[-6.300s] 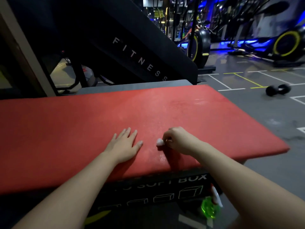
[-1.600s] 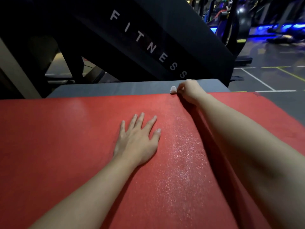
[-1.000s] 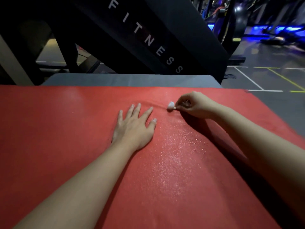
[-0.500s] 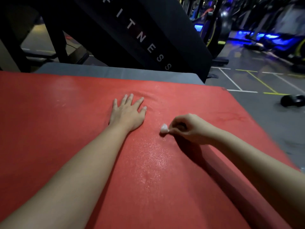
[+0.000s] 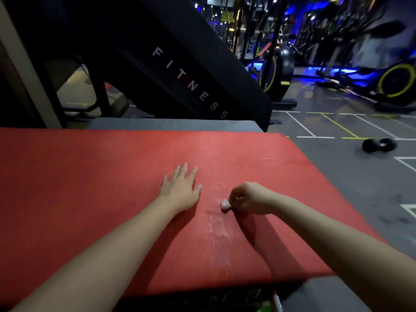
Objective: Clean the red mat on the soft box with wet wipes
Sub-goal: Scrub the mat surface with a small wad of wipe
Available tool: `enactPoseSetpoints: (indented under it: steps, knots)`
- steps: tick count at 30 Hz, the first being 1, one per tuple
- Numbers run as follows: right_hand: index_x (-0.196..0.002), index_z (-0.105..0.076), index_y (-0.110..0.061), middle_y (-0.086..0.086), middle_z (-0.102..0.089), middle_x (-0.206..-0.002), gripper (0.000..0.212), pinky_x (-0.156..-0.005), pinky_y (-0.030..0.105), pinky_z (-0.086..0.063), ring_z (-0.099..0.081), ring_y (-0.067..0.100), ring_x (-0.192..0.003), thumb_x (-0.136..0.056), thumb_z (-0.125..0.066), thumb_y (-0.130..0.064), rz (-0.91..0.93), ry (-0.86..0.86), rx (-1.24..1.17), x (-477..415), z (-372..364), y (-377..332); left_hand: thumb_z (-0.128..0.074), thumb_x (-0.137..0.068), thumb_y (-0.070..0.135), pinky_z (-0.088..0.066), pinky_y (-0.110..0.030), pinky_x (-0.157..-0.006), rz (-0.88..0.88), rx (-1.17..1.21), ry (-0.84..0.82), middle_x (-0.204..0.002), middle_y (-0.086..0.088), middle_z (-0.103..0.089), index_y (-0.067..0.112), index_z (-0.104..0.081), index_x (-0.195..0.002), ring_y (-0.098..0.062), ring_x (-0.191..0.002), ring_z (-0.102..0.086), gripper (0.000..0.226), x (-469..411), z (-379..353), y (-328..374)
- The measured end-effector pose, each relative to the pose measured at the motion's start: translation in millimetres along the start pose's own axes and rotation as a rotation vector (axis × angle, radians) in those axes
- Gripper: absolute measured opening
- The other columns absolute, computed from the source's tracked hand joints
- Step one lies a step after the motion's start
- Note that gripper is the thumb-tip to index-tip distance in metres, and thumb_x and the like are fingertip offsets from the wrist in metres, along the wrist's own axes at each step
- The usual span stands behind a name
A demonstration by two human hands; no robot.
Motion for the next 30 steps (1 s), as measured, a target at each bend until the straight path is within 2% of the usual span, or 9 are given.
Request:
enactPoseSetpoints:
  steps: [2, 4, 7, 10, 19, 23, 26, 28, 30]
  knots:
    - [-0.087, -0.071, -0.032, -0.012, -0.065, -0.076, 0.013, -0.063, 0.022, -0.043, -0.056, 0.005, -0.071, -0.081, -0.071, -0.021, 0.017, -0.159, -0.051, 26, -14, -14, -0.03, -0.104, 0.057, -0.006, -0.055, -0.126, -0.03, -0.028, -0.05, -0.171, -0.006, 0.008, 0.031, -0.003, -0.164, -0.025, -0.158, 0.006, 0.07, 31, -2, -2]
    - [-0.085, -0.072, -0.033, -0.014, -0.065, -0.071, 0.012, -0.063, 0.022, -0.045, -0.056, 0.002, -0.069, -0.08, -0.073, -0.022, 0.006, -0.193, -0.065, 42, -26, -20, -0.025, -0.105, 0.059, -0.003, -0.054, -0.126, -0.069, -0.08, -0.091, -0.171, -0.007, 0.012, 0.031, -0.001, -0.163, -0.026, -0.157, 0.009, 0.069, 65, -9, -2]
    - [-0.091, -0.073, -0.026, -0.005, -0.071, -0.082, 0.01, -0.057, 0.023, -0.041, -0.062, 0.011, -0.075, -0.084, -0.068, -0.021, -0.07, 0.078, -0.037, 44, -24, -19, -0.016, -0.106, 0.059, 0.0, -0.05, -0.127, -0.135, -0.129, -0.121, -0.171, -0.005, 0.01, 0.035, 0.001, -0.163, -0.024, -0.158, 0.009, 0.064, 109, -24, -2]
    - [-0.098, -0.073, -0.018, 0.009, -0.072, -0.099, 0.013, -0.067, 0.026, -0.042, -0.065, 0.024, -0.092, -0.089, -0.063, -0.02, -0.153, 0.305, -0.088, 41, -29, -20, -0.015, -0.105, 0.061, 0.007, -0.047, -0.126, -0.105, -0.059, -0.099, -0.171, -0.006, 0.009, 0.04, -0.001, -0.162, -0.022, -0.157, 0.011, 0.063, 118, -27, -9]
    - [-0.095, -0.073, -0.027, -0.011, -0.068, -0.087, 0.009, -0.064, 0.02, -0.044, -0.059, 0.006, -0.077, -0.087, -0.07, -0.03, -0.025, -0.041, -0.068, 102, -52, -54, -0.019, -0.106, 0.058, 0.008, -0.053, -0.125, -0.113, -0.01, -0.192, -0.171, -0.006, 0.012, 0.037, 0.0, -0.163, -0.024, -0.157, 0.014, 0.063, 133, -23, -7]
    - [-0.094, -0.073, -0.024, -0.007, -0.071, -0.088, 0.008, -0.062, 0.016, -0.044, -0.062, 0.009, -0.078, -0.088, -0.071, -0.029, -0.049, 0.1, -0.118, 110, -54, -45, -0.025, -0.105, 0.059, 0.006, -0.054, -0.125, -0.105, 0.013, -0.255, -0.171, -0.005, 0.013, 0.037, -0.001, -0.163, -0.024, -0.157, 0.012, 0.066, 134, -16, -5]
    - [-0.096, -0.072, -0.023, 0.0, -0.07, -0.098, 0.009, -0.075, 0.029, -0.049, -0.064, 0.018, -0.091, -0.09, -0.066, -0.027, -0.124, 0.341, -0.119, 112, -57, -33, -0.026, -0.105, 0.06, 0.006, -0.055, -0.125, -0.098, 0.019, -0.269, -0.171, -0.004, 0.013, 0.038, 0.0, -0.163, -0.025, -0.157, 0.012, 0.067, 135, -15, -2]
    - [-0.094, -0.071, -0.026, -0.003, -0.067, -0.096, 0.008, -0.075, 0.029, -0.048, -0.063, 0.017, -0.089, -0.091, -0.063, -0.026, -0.085, 0.306, -0.089, 119, -60, -37, -0.026, -0.105, 0.059, 0.005, -0.057, -0.125, -0.089, 0.011, -0.268, -0.17, -0.005, 0.014, 0.037, 0.0, -0.163, -0.026, -0.157, 0.013, 0.067, 134, -16, -1]
    - [-0.091, -0.07, -0.031, -0.011, -0.067, -0.089, 0.008, -0.067, 0.023, -0.046, -0.062, 0.009, -0.08, -0.089, -0.064, -0.026, -0.045, 0.143, -0.034, 130, -61, -39, -0.026, -0.106, 0.059, 0.005, -0.058, -0.124, -0.085, 0.011, -0.276, -0.17, -0.005, 0.014, 0.036, 0.0, -0.163, -0.027, -0.157, 0.013, 0.067, 132, -17, 0]
Point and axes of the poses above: each hand's wrist, its own x-axis away from the middle knuckle, its own z-axis out of the back of the hand, y = z × x, the point moved 6 cm from there along -x, towards the middle knuckle
